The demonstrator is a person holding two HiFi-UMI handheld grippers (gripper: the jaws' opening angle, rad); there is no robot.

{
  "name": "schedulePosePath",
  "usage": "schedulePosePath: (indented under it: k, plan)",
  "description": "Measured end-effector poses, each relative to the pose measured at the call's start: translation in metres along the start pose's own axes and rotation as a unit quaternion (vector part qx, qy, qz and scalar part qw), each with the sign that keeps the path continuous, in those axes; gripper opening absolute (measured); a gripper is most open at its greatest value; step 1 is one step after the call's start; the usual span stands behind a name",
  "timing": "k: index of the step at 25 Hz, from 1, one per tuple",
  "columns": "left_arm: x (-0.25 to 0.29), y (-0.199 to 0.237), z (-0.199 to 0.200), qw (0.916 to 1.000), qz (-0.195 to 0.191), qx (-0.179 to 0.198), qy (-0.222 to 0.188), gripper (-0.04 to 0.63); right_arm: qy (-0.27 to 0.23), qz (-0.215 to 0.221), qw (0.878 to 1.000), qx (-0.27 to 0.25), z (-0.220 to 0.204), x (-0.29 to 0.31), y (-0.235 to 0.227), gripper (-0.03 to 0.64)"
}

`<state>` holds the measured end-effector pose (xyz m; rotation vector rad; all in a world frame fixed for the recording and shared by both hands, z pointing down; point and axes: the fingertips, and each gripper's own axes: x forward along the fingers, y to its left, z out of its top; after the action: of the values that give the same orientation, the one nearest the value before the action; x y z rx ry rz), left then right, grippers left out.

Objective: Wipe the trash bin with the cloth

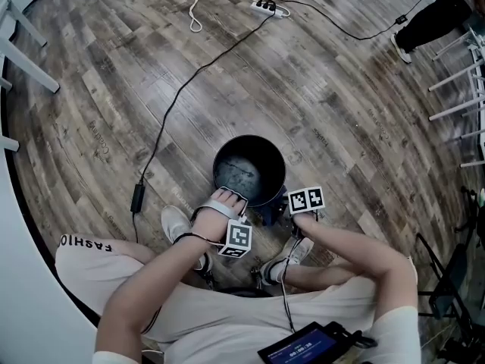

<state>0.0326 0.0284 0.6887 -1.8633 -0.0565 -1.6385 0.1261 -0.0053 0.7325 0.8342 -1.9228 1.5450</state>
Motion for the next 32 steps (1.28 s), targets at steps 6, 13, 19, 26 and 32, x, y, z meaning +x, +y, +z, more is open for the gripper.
schedulePosePath:
  k: [6, 13, 19, 26, 32]
  plan:
    - [0.0, 0.002, 0.002, 1.0, -0.001, -0.002, -0.005, 0.124, 0.008, -0.018, 1.0, -0.017, -0.009, 0.048, -0.046, 0.075]
    - [0.0, 0.002, 0.004, 0.9999, -0.001, -0.008, -0.01, 0.124, 0.015, -0.046, 0.998, 0.044, -0.023, 0.093, -0.097, 0.075]
    - [0.001, 0.0, 0.007, 0.9997, -0.002, -0.021, -0.008, 0.126, 0.023, -0.068, 0.996, 0.052, -0.018, 0.075, -0.087, 0.075]
    - [-0.005, 0.0, -0.006, 0.9994, -0.001, -0.032, -0.012, 0.145, 0.037, -0.042, 0.998, -0.015, -0.015, 0.007, -0.02, 0.075]
    - [-0.005, -0.004, -0.022, 0.9995, -0.028, -0.01, -0.011, 0.147, 0.008, 0.01, 1.0, 0.001, -0.016, -0.044, 0.048, 0.075]
